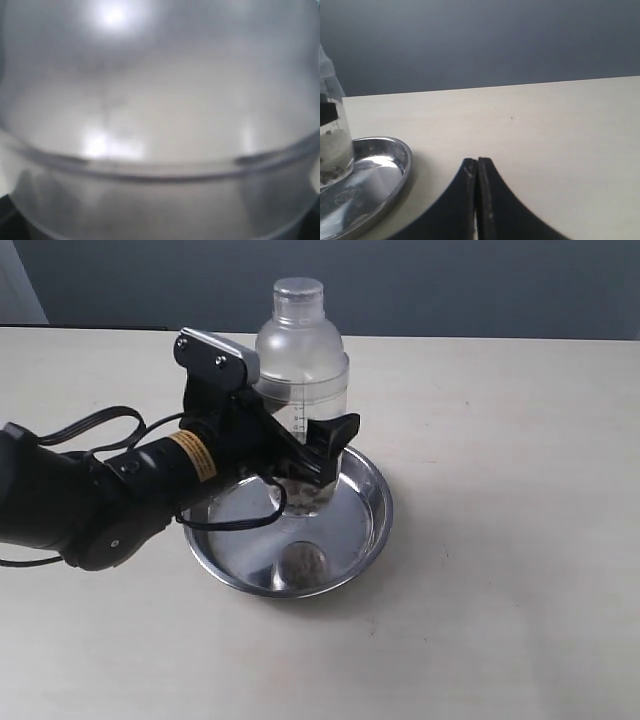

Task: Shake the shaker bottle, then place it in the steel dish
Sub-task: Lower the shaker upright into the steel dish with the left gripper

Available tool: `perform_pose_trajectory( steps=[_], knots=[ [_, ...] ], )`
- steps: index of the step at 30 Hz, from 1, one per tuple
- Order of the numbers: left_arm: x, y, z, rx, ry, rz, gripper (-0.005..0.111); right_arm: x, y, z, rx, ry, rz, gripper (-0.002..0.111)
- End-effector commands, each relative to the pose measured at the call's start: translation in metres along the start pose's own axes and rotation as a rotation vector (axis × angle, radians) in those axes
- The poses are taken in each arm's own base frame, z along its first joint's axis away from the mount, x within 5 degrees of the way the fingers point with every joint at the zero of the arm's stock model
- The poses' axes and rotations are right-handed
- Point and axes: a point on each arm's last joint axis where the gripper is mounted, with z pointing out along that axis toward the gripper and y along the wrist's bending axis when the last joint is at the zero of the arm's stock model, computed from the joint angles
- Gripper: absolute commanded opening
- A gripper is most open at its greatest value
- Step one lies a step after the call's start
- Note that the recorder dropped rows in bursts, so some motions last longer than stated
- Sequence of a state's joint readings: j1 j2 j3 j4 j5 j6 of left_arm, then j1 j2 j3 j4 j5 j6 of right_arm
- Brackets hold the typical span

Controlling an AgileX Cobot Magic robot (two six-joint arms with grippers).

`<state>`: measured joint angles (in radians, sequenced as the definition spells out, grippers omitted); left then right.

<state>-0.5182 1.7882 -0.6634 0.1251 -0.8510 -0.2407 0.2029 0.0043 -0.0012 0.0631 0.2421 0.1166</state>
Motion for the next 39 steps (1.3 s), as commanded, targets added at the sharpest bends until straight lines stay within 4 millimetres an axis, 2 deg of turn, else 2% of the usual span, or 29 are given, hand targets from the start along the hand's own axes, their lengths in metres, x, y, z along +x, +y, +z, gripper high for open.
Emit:
perform_pose_trajectory(
  steps=[1, 6, 11, 20, 27, 32, 35, 39],
  knots=[
    [0.016, 0.004, 0.01, -0.013, -0.011, -0.014, 0.0, -0.001, 0.0, 0.0, 0.003, -0.015, -0.002, -0.001],
    [0.02, 0.006, 0.016, -0.013, -0.076, 0.004, 0.0, -0.001, 0.0, 0.0, 0.003, -0.015, -0.002, -0.001],
    [0.025, 0.015, 0.022, -0.048, -0.034, 0.0, 0.001, -0.001, 0.0, 0.0, 0.003, -0.015, -0.002, -0.001],
    [0.037, 0.021, 0.026, -0.057, -0.029, 0.036, 0.03, -0.001, 0.0, 0.0, 0.003, -0.017, -0.002, -0.001],
    [0.054, 0.024, 0.029, -0.068, 0.039, 0.038, 0.036, -0.001, 0.0, 0.0, 0.002, -0.017, 0.0, -0.001],
    [0.056, 0.025, 0.028, -0.071, 0.068, 0.076, 0.048, -0.001, 0.0, 0.0, 0.002, -0.017, 0.0, -0.001],
    [0.059, 0.025, 0.028, -0.07, 0.098, 0.08, 0.065, -0.001, 0.0, 0.0, 0.003, -0.015, -0.001, -0.001],
    [0.064, 0.025, 0.028, -0.076, 0.154, 0.08, 0.07, -0.001, 0.0, 0.0, 0.003, -0.015, -0.001, -0.001]
  ],
)
